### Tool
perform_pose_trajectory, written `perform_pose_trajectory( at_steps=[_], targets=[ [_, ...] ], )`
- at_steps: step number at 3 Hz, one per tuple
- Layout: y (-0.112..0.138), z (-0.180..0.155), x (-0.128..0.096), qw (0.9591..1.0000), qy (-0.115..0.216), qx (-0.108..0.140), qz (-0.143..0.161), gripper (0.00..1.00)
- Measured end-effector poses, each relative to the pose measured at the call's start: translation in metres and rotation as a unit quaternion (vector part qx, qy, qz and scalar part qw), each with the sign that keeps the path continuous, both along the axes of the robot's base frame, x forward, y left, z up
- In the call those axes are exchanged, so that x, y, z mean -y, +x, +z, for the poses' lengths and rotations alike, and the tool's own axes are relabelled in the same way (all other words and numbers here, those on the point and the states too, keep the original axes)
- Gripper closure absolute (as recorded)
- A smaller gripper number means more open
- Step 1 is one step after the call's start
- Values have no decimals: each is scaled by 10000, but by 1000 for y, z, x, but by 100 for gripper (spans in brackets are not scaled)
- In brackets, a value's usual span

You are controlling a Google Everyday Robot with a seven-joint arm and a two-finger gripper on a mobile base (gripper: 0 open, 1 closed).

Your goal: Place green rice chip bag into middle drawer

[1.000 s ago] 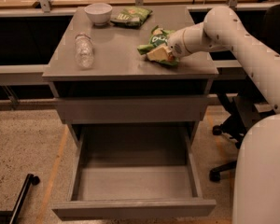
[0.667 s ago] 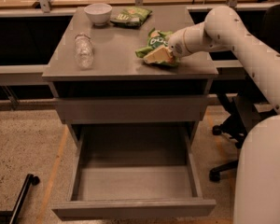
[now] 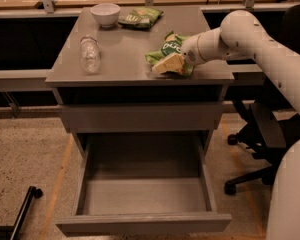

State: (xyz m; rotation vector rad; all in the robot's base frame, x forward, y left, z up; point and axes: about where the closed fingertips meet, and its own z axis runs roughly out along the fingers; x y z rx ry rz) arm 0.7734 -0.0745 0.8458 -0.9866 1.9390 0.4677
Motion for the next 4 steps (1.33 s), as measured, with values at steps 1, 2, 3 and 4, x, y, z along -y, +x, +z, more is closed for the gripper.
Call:
perform_pose_trajectory(
  at_steps=[1, 2, 3, 4],
  targets=[
    [-9, 2, 2, 10000, -35, 9, -43, 40],
    [-25, 10, 2, 10000, -32, 32, -73, 63],
    [-52, 27, 2, 9999, 34, 96, -107, 87],
    [-90, 48, 5, 9998, 80, 174, -94, 100]
  ],
)
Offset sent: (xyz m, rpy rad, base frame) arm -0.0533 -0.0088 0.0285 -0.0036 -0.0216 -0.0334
